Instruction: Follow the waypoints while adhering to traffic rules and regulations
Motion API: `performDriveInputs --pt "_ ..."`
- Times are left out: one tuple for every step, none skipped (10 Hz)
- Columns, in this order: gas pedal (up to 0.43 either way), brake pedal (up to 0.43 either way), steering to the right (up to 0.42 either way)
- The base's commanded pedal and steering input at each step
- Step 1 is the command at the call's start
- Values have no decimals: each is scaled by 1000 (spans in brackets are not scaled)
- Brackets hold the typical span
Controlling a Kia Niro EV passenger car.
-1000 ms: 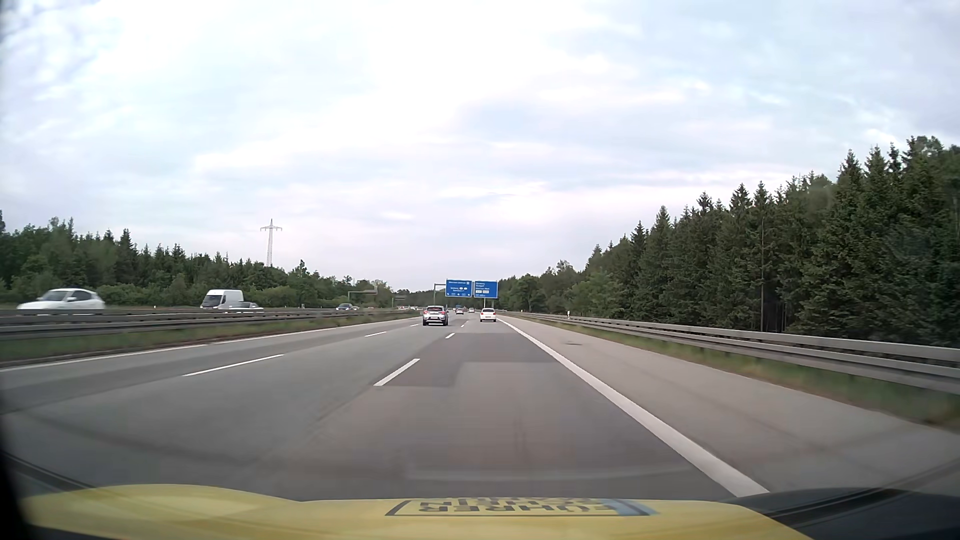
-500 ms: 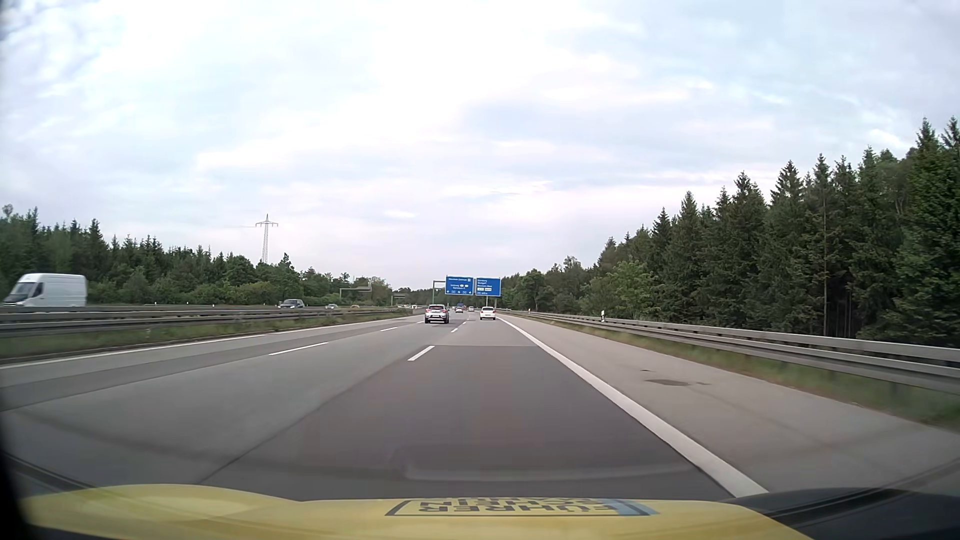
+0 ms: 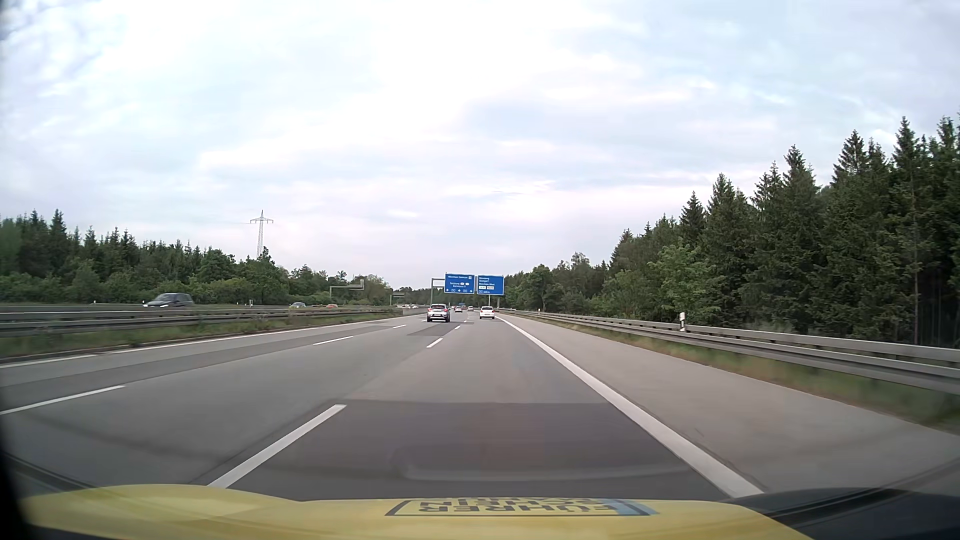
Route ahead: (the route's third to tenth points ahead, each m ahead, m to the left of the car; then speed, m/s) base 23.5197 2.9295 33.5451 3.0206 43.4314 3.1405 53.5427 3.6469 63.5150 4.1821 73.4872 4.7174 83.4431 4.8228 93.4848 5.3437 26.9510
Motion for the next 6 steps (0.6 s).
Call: performDriveInputs --pt "138 0 -1" --pt "138 0 -2" --pt "138 0 -2" --pt "138 0 -2" --pt "138 0 -2" --pt "138 0 -1"
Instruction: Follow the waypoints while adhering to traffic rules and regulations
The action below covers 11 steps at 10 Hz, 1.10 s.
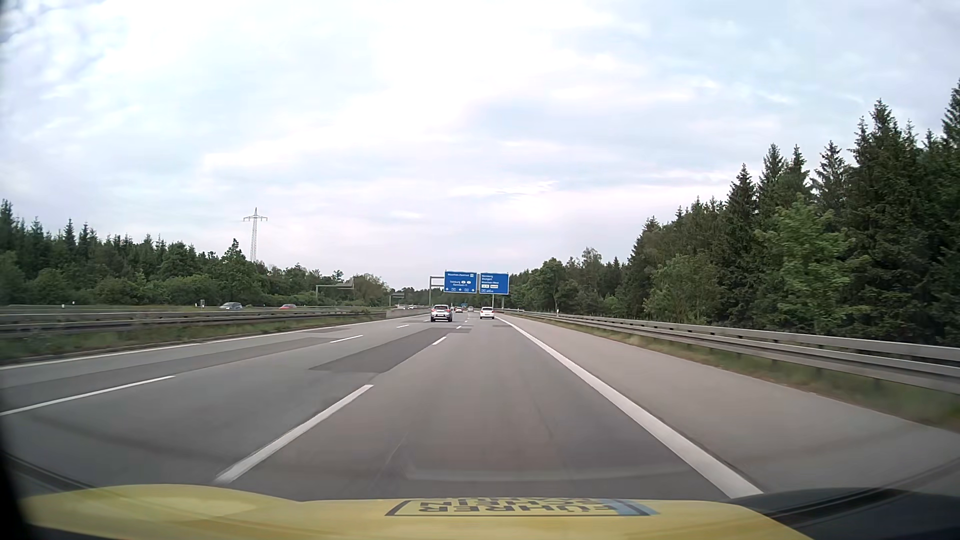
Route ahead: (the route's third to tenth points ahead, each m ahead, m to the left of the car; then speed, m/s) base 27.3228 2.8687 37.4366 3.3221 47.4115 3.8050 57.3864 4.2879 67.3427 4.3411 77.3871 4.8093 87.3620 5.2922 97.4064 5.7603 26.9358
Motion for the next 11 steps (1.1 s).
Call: performDriveInputs --pt "138 0 -1" --pt "138 0 -2" --pt "138 0 -2" --pt "138 0 -1" --pt "138 0 -2" --pt "138 0 -2" --pt "138 0 -2" --pt "130 0 -2" --pt "118 0 -2" --pt "98 0 -2" --pt "67 0 -1"
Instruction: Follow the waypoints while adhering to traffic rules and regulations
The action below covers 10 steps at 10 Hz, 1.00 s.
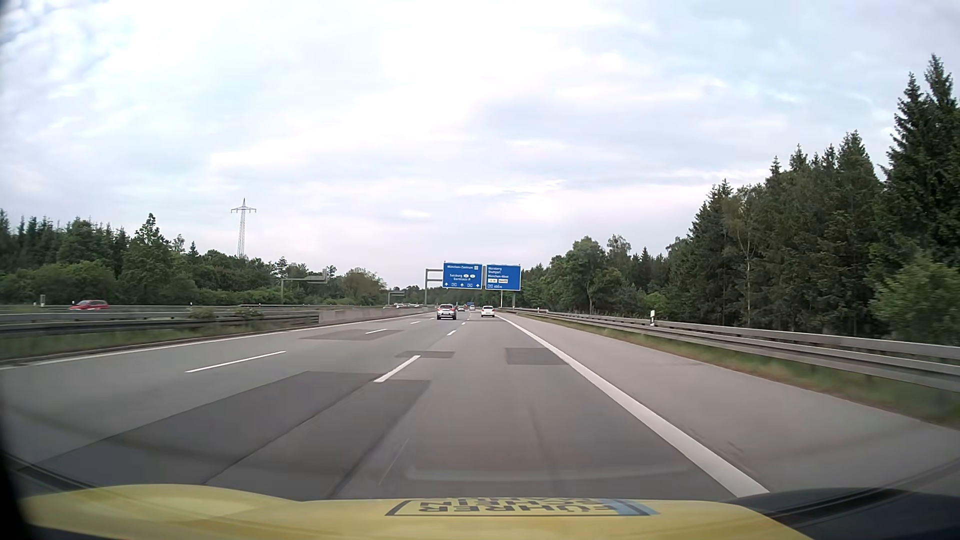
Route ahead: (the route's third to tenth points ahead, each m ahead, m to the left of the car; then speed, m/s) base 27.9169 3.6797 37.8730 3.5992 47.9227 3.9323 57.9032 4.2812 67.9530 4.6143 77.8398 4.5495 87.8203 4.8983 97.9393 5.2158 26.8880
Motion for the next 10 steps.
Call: performDriveInputs --pt "0 0 -1" --pt "0 0 -2" --pt "0 0 -2" --pt "0 0 -2" --pt "59 0 -2" --pt "98 0 -2" --pt "98 0 -2" --pt "98 0 -2" --pt "98 0 -2" --pt "98 0 -2"
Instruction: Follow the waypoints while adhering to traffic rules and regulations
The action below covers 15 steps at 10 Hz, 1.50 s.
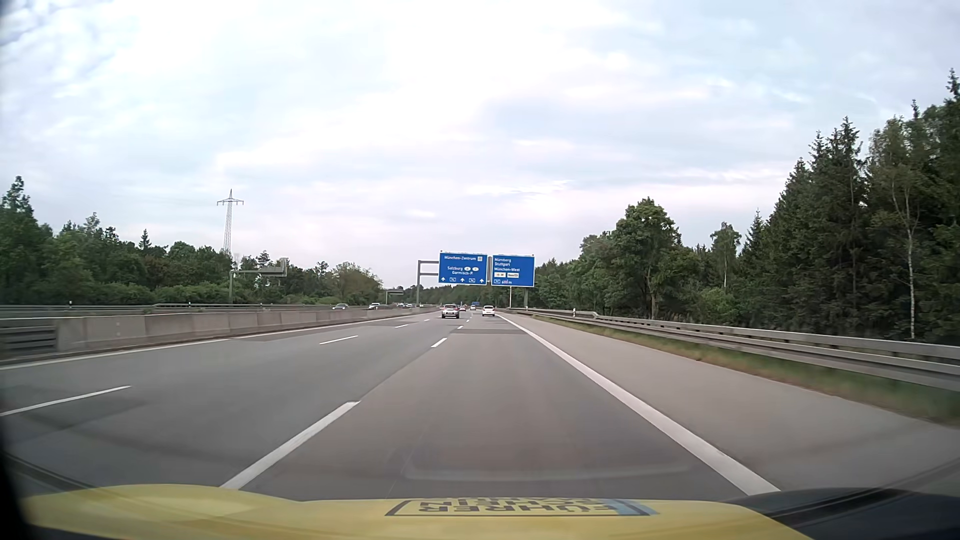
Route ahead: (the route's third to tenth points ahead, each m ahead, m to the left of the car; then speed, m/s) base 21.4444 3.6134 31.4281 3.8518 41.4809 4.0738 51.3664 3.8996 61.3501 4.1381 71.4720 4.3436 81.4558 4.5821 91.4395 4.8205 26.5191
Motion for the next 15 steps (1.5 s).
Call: performDriveInputs --pt "118 0 -1" --pt "118 0 -2" --pt "118 0 -1" --pt "118 0 -2" --pt "118 0 -2" --pt "118 0 -2" --pt "118 0 -2" --pt "118 0 -2" --pt "118 0 -2" --pt "118 0 -2" --pt "118 0 -2" --pt "118 0 -2" --pt "118 0 -2" --pt "118 0 -2" --pt "118 0 -2"
